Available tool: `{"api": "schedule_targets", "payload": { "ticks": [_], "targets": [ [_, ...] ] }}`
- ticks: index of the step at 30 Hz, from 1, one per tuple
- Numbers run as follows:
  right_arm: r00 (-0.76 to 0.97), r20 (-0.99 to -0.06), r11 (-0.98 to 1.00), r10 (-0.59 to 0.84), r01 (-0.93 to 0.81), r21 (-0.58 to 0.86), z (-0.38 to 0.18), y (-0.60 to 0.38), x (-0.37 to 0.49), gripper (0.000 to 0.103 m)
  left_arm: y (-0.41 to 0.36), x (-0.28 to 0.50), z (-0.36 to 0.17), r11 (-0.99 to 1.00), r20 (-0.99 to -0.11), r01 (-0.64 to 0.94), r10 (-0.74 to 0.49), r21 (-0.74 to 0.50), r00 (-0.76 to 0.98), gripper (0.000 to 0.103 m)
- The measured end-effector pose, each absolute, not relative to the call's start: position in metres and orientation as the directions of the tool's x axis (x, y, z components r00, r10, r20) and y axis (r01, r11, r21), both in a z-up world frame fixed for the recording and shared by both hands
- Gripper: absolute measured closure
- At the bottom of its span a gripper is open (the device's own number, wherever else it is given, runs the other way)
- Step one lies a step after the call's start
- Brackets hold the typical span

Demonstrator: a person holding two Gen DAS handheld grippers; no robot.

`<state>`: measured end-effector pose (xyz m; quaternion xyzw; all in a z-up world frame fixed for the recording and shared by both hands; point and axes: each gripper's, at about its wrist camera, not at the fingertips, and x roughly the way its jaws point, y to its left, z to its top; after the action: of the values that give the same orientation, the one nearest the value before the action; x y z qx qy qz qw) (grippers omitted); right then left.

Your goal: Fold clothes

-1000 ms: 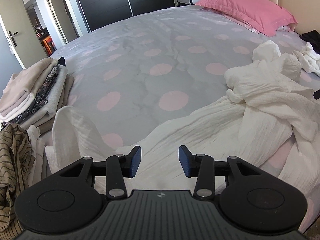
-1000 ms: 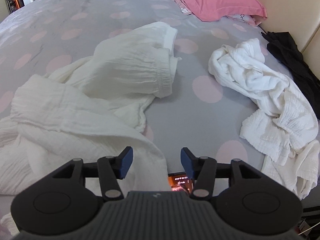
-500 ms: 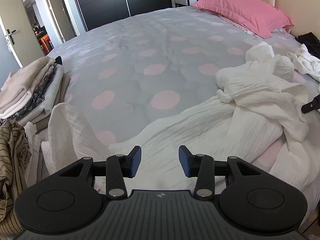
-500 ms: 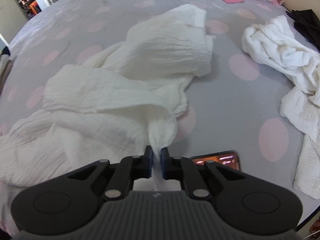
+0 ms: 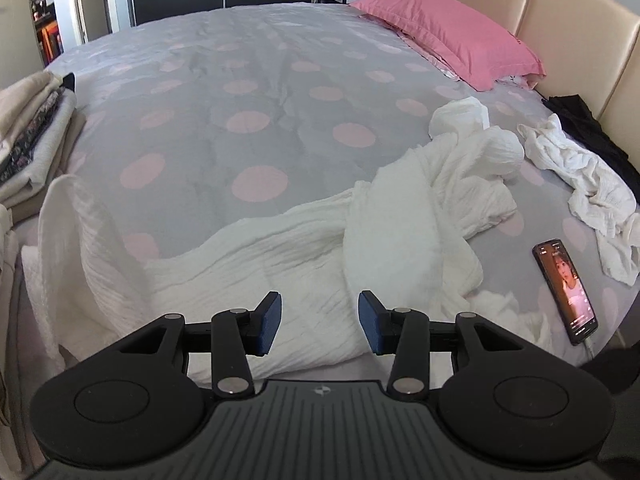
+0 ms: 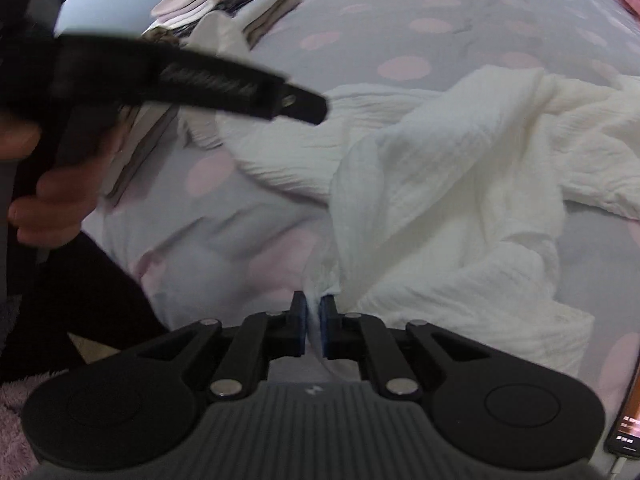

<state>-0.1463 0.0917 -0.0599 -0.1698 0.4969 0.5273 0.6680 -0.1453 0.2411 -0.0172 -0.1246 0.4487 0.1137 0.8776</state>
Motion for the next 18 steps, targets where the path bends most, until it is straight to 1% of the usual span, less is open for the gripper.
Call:
{"api": "schedule_targets", "payload": {
  "ticks": [4,9,12,14,15,16,18],
  "targets": [
    [-0.107,-0.850,0.318,0.515,-0.897,0.306,-0.070,0.100,-0.180,0.095,0.245,-0.142,-0.033,0.934,-0.854,-0.306,0.003,-0.183,0.520,0.060],
    [-0.171,-0.844,0.253,0.509,-0.907,0.336,-0.072,0.099,-0.196,0.095,0.234,-0.134,-0.059,0.937,-0.896,-0.286,-0.055,-0.198,0.442,0.060],
    [-0.180,-0.844,0.230,0.505,-0.914,0.333,-0.072,0.098,-0.200,0.095,0.224,-0.130,-0.071,0.949,-0.919,-0.259,-0.070,-0.181,0.387,0.060],
    [-0.179,-0.847,0.227,0.501,-0.917,0.328,-0.072,0.097,-0.200,0.095,0.217,-0.128,-0.080,0.958,-0.941,-0.249,-0.055,-0.144,0.333,0.078],
    [-0.174,-0.850,0.234,0.498,-0.917,0.325,-0.072,0.097,-0.199,0.094,0.215,-0.128,-0.084,0.961,-0.949,-0.246,-0.045,-0.126,0.311,0.096],
    [-0.168,-0.852,0.241,0.495,-0.916,0.321,-0.072,0.096,-0.197,0.092,0.215,-0.129,-0.085,0.961,-0.951,-0.253,-0.031,-0.113,0.307,0.099],
    [-0.156,-0.859,0.258,0.488,-0.914,0.313,-0.072,0.093,-0.191,0.088,0.217,-0.132,-0.084,0.958,-0.951,-0.273,0.000,-0.088,0.309,0.101]
  ]
}}
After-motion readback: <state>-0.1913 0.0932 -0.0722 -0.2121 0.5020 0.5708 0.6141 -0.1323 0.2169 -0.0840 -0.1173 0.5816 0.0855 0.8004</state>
